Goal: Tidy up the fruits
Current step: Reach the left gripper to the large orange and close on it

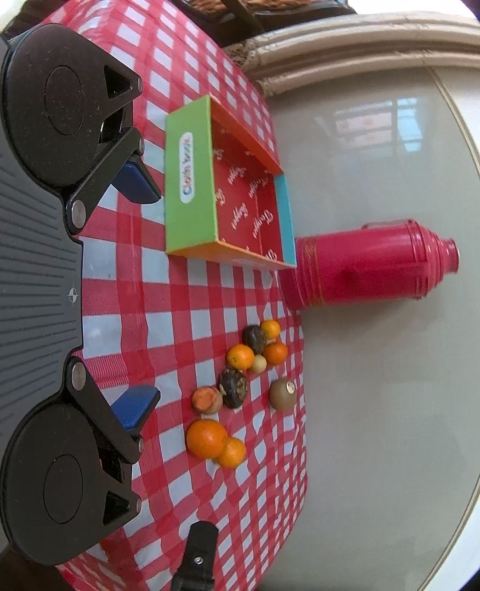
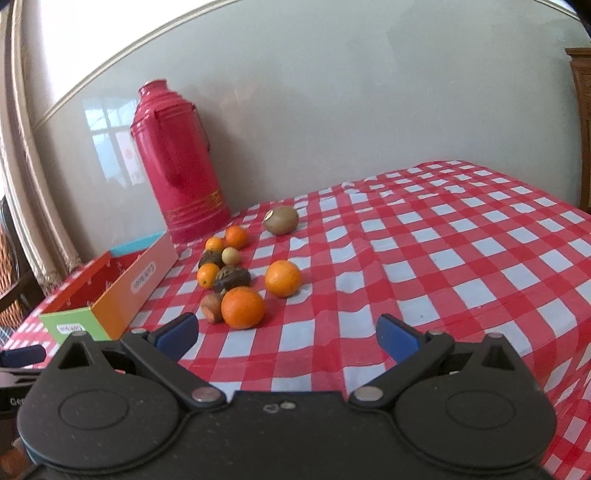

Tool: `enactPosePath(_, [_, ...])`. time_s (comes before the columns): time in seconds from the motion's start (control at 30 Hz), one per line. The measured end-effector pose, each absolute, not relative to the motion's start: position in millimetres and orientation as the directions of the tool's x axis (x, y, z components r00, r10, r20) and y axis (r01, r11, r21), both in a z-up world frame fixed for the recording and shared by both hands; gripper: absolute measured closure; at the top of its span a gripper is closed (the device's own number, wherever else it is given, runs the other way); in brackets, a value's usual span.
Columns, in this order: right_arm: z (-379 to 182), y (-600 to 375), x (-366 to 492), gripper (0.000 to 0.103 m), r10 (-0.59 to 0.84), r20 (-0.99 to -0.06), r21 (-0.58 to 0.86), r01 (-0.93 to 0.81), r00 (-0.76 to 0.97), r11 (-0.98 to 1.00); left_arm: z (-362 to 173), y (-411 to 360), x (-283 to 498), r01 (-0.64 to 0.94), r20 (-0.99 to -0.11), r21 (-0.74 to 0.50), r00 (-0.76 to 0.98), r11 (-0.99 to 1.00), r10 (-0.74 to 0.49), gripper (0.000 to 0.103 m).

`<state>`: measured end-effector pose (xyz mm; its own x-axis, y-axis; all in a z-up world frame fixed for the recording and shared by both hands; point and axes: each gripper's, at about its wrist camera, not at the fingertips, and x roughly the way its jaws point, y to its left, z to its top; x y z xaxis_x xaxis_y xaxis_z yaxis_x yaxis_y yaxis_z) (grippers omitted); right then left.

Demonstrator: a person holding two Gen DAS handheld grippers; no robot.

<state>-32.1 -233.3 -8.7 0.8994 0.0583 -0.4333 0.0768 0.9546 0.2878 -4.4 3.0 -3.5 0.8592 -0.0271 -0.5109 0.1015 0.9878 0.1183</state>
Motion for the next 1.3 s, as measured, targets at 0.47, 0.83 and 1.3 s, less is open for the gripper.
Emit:
enactPosePath(0.47, [-3, -268, -24, 0.006, 0.007, -0.4, 0.329, 0.136, 0.916, 0.935, 4, -31, 18, 0.247, -0.5, 0.267, 0.862, 0.931, -0.085, 0.0])
enactPosePath(0.83, [-15, -299, -16, 0.005, -0.038, -0.379, 0.38, 0.193, 0.925, 0.905, 2, -61, 51, 0.387, -0.5, 0.348, 0.847, 0.854, -0.18, 0.0])
enactPosePath(1.3, [-19, -321, -21, 0.006, -0.102, -0.366, 0.412, 0.259, 0.925, 0.874, -12, -115, 64, 0.531, -0.531, 0.337, 0.789, 0.778, -0.309, 0.022])
